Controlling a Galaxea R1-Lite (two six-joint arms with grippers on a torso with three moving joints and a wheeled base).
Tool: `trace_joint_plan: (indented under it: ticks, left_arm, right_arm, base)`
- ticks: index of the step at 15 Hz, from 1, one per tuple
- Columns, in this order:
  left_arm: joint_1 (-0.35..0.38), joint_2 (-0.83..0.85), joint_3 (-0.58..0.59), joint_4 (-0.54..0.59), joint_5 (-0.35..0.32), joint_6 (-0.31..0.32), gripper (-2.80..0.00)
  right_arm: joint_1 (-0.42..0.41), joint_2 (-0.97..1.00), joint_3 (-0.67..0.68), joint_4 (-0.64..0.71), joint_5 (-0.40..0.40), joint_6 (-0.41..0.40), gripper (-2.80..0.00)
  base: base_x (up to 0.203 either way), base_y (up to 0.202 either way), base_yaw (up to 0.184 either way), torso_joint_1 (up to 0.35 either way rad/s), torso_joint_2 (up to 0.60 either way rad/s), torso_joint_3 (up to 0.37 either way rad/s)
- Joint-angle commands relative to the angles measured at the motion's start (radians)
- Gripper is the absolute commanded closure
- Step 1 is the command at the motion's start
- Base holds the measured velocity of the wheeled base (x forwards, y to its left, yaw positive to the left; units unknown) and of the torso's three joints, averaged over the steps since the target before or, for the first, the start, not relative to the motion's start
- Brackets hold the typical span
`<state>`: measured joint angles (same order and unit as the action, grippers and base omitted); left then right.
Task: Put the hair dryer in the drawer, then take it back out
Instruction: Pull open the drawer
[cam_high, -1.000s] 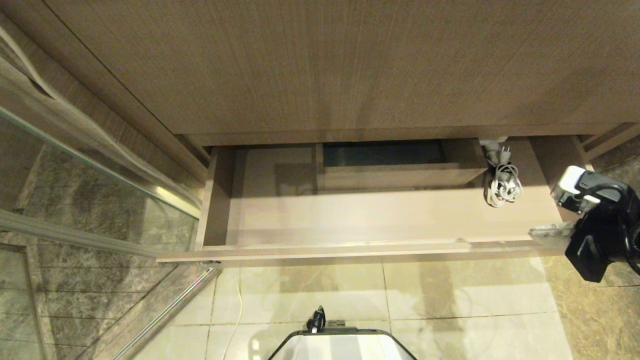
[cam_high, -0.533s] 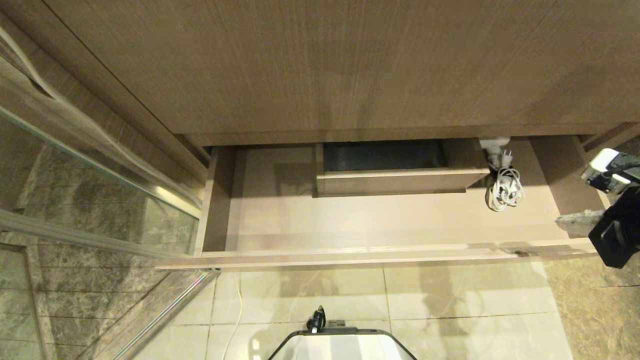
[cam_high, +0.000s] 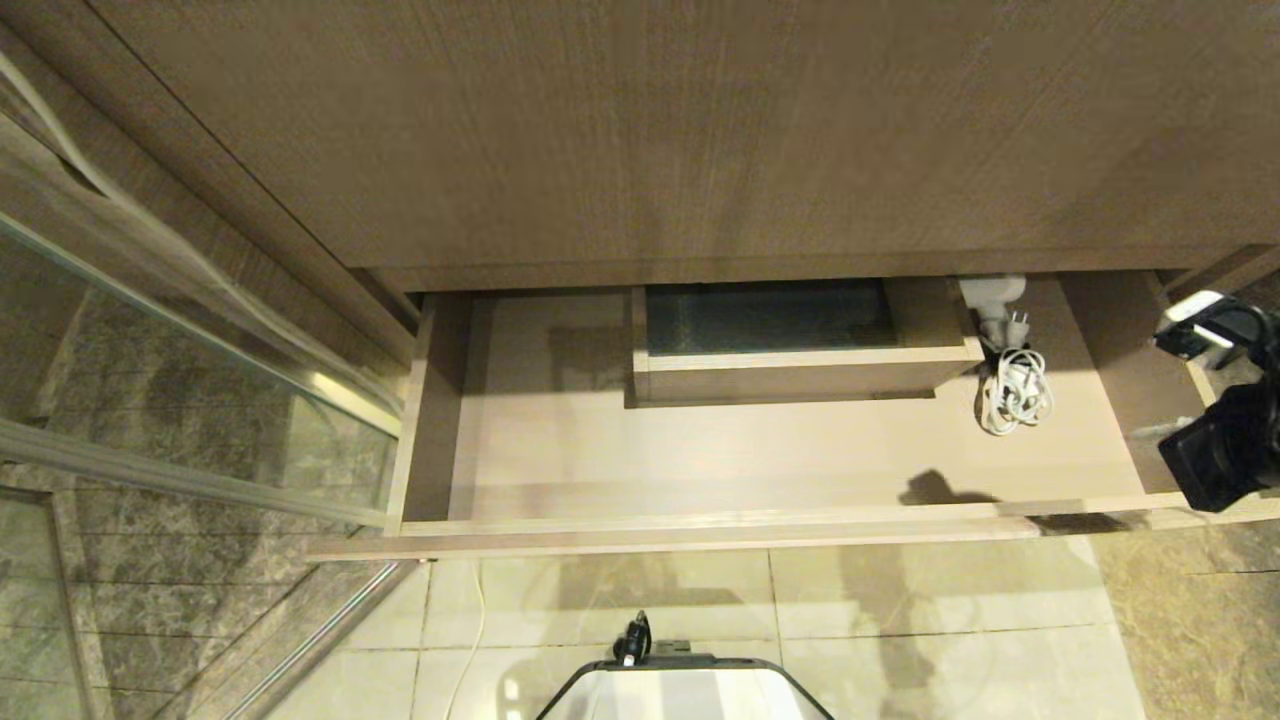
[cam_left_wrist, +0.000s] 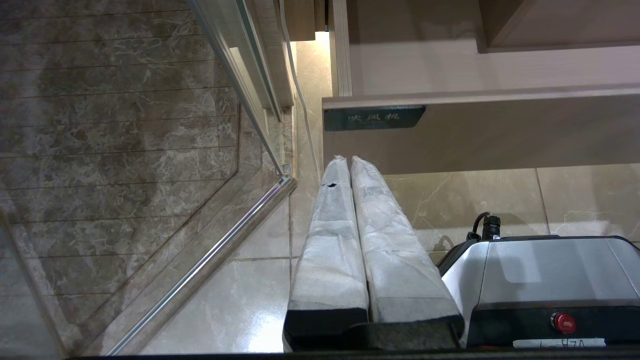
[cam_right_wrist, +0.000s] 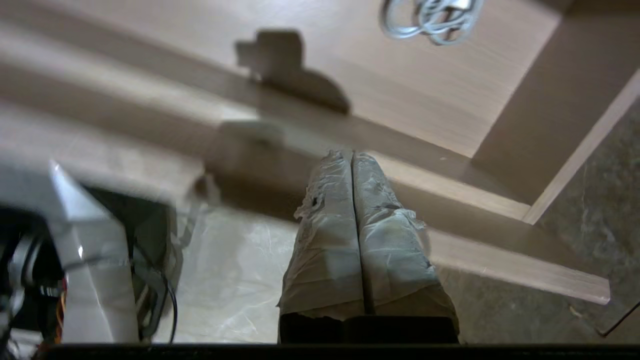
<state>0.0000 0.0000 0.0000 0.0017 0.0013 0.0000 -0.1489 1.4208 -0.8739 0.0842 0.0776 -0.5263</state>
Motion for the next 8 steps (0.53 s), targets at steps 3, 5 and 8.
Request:
trace_joint_plan:
  ticks: [3, 5, 8]
  left_arm:
    - [0.0, 0.0, 0.002, 0.0, 0.0, 0.0, 0.0]
    - [0.0, 0.0, 0.0, 0.0, 0.0, 0.0, 0.0]
    - [0.0, -0.002, 0.0, 0.0, 0.0, 0.0, 0.0]
  right_arm:
    - [0.0, 0.161, -0.092, -0.034, -0.057, 0.067, 0.0]
    - [-0.002, 0.223, -0.124, -0.101, -0.061, 0.081, 0.0]
    - [-0.004, 0.305, -0.182, -0.17, -0.064, 0.146, 0.0]
  base:
    - [0.0, 0.0, 0.0, 0.0, 0.0, 0.0]
    - [0.0, 0.0, 0.0, 0.0, 0.0, 0.0]
    - [0.0, 0.0, 0.0, 0.0, 0.0, 0.0]
